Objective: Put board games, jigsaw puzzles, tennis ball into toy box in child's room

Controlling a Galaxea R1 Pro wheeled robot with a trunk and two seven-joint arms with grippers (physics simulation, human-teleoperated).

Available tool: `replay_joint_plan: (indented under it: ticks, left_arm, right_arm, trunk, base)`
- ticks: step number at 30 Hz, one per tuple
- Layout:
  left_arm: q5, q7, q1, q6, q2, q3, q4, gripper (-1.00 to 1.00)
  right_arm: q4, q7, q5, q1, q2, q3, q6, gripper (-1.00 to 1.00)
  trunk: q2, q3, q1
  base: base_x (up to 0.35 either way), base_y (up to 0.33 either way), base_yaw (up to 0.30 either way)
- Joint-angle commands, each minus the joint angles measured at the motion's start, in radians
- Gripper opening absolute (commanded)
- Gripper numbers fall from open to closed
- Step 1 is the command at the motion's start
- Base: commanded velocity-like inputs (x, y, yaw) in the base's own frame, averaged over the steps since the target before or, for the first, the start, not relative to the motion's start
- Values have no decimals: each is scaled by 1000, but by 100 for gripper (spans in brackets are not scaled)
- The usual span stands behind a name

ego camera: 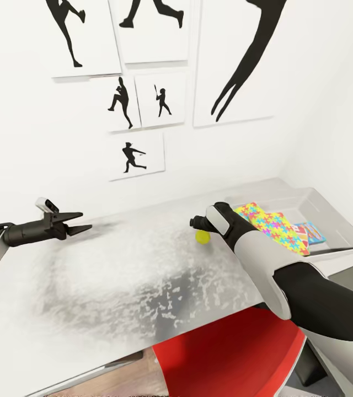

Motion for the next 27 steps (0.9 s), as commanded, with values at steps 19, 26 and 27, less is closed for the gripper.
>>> replay_joint_plan:
  ticks: [19,26,27]
  left_arm:
    - [-1,-3,-4,7,-7,-9,-13,100]
    - [-1,-3,-4,5,-6,-12,-13,100]
    - [-1,-3,-4,5,-6,-12,-13,100]
  right_arm:
    - [-1,-5,-8,12,0,6,3,100]
    - [-2,-9,-10,23,0,8,4,100]
    - [-2,-9,-10,24,0,9,4,100]
  trunk:
    - [-2,-33,1]
    - [-2,-36,1]
    - [-2,-36,1]
  base:
    - [0,0,0]
    - [0,0,0]
    - [0,0,0]
